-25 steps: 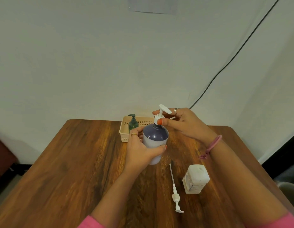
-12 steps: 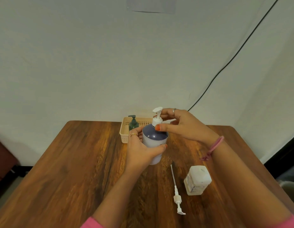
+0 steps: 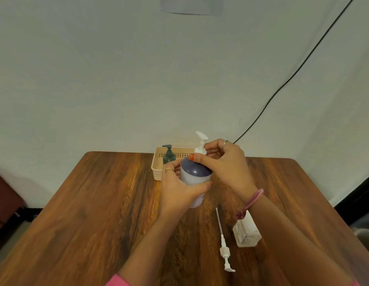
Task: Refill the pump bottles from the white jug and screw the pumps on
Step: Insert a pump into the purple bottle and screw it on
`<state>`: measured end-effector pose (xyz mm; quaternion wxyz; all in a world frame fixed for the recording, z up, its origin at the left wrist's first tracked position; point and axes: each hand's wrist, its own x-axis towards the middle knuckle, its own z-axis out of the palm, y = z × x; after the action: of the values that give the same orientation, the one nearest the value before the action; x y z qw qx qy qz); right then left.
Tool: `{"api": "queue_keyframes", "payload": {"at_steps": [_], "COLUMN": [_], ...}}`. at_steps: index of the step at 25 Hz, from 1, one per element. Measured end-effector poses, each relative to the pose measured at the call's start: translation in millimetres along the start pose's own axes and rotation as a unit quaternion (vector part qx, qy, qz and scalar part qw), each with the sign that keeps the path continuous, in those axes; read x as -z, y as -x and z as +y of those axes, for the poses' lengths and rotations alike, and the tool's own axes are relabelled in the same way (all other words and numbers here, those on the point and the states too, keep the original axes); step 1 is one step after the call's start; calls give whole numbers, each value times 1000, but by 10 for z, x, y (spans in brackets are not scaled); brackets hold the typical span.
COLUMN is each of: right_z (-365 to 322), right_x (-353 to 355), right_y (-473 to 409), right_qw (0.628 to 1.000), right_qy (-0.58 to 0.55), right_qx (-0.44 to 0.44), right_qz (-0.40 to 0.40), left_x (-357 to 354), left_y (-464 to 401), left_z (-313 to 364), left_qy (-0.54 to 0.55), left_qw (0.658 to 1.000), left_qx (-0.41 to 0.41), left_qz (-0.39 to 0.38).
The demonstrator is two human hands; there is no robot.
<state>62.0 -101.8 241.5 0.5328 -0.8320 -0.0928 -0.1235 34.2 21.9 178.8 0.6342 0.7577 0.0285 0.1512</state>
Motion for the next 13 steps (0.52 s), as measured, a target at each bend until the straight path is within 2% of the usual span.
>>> {"api": "queue_keyframes", "payload": {"at_steps": [2,6,7,9,10,11,12,13], "right_z": [-19,21,44,43,31,25,37,43], "right_x": [20,245,230,89,14,-28,-28,5], "right_y": [-15,-141,-129,-53,-34,-30,-39,-60], "right_qw": [999,976,976,993,998,999,996,992], "right_qy": [27,14,-5,-28,-3,39,61,49], "right_qx": [-14,-19,-8,-11,-17,-18,-23,-39], "right_qz": [-26,-218,-217,-116,-56,-30,-54,-113], "left_x": [3,30,33,26,23,22,26,30], "left_y": [11,-12,-15,-20,-16,-11,-8,-13], "left_z": [-11,22,32,24,12,5,1,3], "left_qy": [6,4,4,8,11,14,16,17], "left_qw": [1000,1000,1000,1000,1000,1000,1000,1000], "left_qx": [4,8,7,7,8,9,12,15], "left_qz": [-1,-14,-16,-15,-13,-12,-12,-13]}}
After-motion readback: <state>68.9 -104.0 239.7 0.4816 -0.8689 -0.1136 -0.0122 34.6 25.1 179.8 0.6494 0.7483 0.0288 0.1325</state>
